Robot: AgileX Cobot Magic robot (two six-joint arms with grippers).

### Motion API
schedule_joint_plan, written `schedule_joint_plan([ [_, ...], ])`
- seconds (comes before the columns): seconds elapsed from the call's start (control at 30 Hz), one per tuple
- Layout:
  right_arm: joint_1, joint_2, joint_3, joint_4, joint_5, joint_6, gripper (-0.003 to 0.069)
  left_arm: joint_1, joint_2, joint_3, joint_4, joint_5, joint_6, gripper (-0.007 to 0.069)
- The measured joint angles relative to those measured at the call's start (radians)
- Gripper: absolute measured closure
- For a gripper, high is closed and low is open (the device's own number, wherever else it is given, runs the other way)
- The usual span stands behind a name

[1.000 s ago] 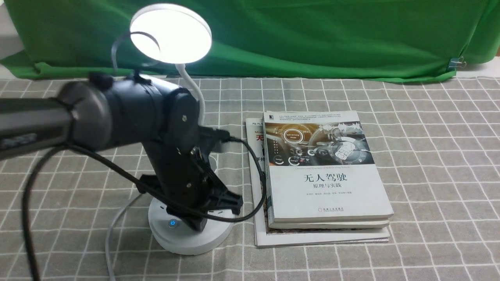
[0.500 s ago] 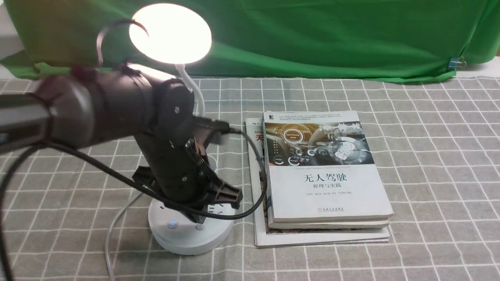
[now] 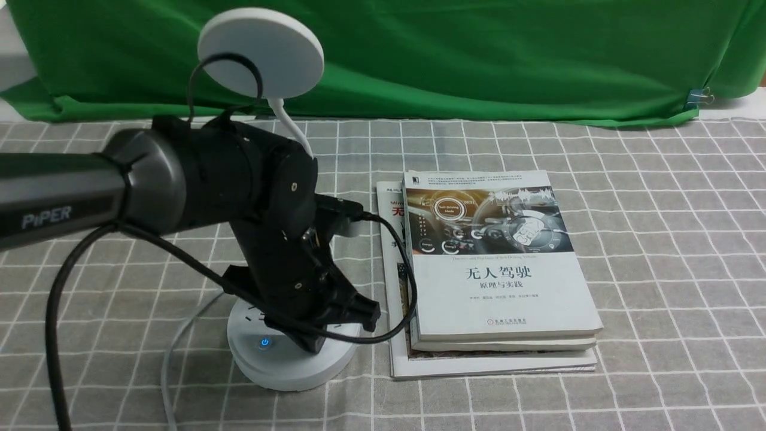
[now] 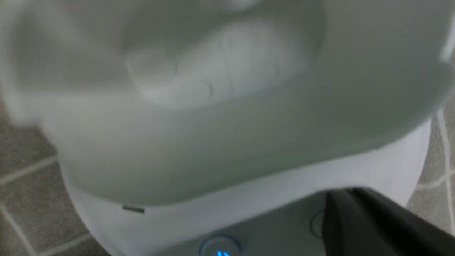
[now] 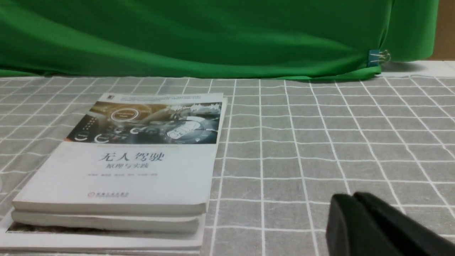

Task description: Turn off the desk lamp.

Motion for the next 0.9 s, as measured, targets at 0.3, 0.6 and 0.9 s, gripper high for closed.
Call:
schedule_joint_plan([
  [0.3,0.0,0.0,0.0,0.0,0.0,0.0,0.0624,0.0,-0.078,0.017,0.002,0.043,0.01,0.0624],
  [0.6,0.0,0.0,0.0,0.0,0.0,0.0,0.0624,0.0,-0.53,0.318,0.021,-0.179,0.019,0.0624],
  [0.9,0.0,0.0,0.0,0.0,0.0,0.0,0.0624,0.0,-0.89,0.692,0.025,-0.608,0.023,0.0624],
])
